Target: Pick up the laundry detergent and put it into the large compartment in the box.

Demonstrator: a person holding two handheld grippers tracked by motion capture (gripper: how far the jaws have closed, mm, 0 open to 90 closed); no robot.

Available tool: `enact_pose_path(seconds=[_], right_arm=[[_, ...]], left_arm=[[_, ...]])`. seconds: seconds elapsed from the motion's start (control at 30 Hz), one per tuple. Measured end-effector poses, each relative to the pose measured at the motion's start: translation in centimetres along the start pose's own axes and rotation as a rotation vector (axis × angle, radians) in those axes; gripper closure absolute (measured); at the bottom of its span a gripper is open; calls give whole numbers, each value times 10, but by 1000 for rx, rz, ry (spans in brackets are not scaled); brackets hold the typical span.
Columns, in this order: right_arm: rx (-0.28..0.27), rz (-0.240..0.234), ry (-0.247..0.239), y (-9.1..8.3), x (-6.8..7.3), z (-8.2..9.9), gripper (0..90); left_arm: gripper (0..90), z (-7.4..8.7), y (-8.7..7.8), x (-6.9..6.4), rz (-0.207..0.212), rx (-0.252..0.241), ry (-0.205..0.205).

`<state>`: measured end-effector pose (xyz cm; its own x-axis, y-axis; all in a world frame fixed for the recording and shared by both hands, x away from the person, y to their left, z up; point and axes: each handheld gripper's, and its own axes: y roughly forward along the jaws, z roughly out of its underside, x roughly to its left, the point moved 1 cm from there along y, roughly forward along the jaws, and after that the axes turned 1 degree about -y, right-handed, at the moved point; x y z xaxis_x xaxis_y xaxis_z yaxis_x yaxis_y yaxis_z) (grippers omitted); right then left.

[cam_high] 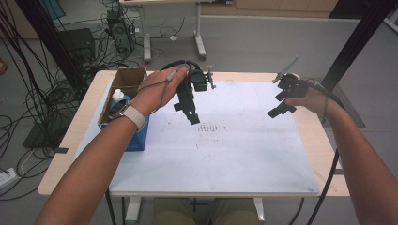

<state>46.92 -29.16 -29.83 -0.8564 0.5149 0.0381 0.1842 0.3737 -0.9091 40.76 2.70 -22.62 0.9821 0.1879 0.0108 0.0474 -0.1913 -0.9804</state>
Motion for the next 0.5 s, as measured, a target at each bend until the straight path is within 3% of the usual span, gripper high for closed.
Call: enact_pose_path(seconds=[0.5], right_arm=[[-3, 4, 8, -1, 0, 4, 72]], left_arm=[[78, -6, 15, -3, 30, -5, 15]])
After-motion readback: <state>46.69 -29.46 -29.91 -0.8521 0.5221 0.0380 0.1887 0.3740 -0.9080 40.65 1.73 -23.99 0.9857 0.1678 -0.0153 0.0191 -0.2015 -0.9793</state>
